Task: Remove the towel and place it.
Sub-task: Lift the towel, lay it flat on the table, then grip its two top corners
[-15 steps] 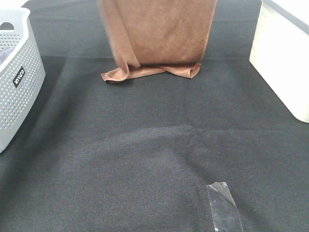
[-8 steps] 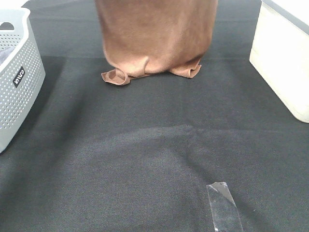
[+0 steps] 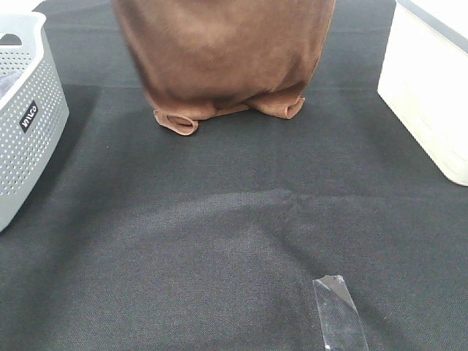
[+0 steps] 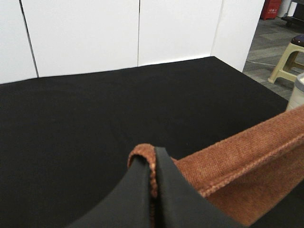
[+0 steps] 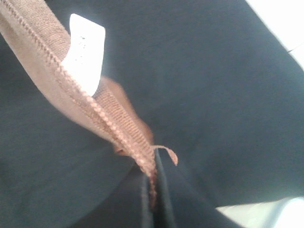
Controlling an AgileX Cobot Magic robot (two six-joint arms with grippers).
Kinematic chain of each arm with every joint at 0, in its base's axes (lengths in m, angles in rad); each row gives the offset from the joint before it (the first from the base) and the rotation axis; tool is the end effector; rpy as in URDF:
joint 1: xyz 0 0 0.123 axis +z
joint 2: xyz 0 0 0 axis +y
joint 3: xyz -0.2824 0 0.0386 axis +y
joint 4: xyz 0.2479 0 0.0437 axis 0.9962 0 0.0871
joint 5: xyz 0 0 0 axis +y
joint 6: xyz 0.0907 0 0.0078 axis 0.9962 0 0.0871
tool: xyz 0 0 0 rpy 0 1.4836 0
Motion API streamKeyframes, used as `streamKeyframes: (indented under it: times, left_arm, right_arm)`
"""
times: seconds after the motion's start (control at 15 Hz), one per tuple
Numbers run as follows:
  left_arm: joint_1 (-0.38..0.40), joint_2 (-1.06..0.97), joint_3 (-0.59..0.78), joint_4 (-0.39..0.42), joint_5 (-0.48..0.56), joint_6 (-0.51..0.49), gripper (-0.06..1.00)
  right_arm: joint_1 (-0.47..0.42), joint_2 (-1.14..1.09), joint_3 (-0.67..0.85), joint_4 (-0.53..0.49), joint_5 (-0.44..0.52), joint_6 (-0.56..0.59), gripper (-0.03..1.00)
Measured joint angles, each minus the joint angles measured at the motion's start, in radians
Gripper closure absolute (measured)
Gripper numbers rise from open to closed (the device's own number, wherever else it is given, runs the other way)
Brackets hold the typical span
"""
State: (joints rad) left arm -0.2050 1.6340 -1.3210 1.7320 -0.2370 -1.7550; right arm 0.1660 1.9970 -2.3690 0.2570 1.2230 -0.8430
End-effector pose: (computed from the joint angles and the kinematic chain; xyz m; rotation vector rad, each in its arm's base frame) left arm 0.3787 -0.1002 0.3445 0.3354 1.8132 -0.3711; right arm 0.4218 0.0927 0.4345 -1.1260 2.0021 -0.0217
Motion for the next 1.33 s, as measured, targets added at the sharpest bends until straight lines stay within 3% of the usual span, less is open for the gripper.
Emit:
streamKeyframes:
  times: [0.2,0.27,0.33,0.4,0.47,0.6,0.93,1.2,1.33]
  left_arm:
    - [0.0,-0.105,0.14,0.001,-0.035,-0.035,0.94]
    - [0.0,-0.128,0.178,0.001,-0.06,-0.043,0.94]
    - [0.0,-0.167,0.24,0.001,-0.098,-0.058,0.94]
    - [0.0,-0.179,0.257,0.001,-0.111,-0.064,0.94]
    - [-0.003,-0.227,0.32,-0.001,-0.118,-0.073,0.94]
    - [-0.022,-0.283,0.387,-0.001,-0.094,-0.077,0.94]
    - [-0.2,-0.417,0.556,0.007,0.042,-0.132,0.94]
    - [-0.424,-0.471,0.67,0.007,0.134,-0.27,0.94]
    - [-0.53,-0.521,0.737,-0.012,0.237,-0.296,0.94]
  right_arm:
    - [0.0,-0.141,0.288,0.013,-0.039,0.046,0.97]
    - [0.0,-0.222,0.424,0.021,-0.11,0.053,0.97]
    - [0.0,-0.353,0.667,0.031,-0.276,0.068,0.97]
    - [0.0,-0.4,0.745,0.037,-0.333,0.069,0.97]
    - [0.002,-0.517,0.924,0.064,-0.458,0.069,0.97]
    - [0.008,-0.633,1.128,0.099,-0.544,0.07,0.97]
    - [-0.003,-0.826,1.38,0.102,-0.544,0.077,0.97]
    - [-0.011,-1.051,1.489,0.075,-0.432,0.077,0.97]
    - [-0.011,-1.121,1.516,0.072,-0.363,0.077,0.97]
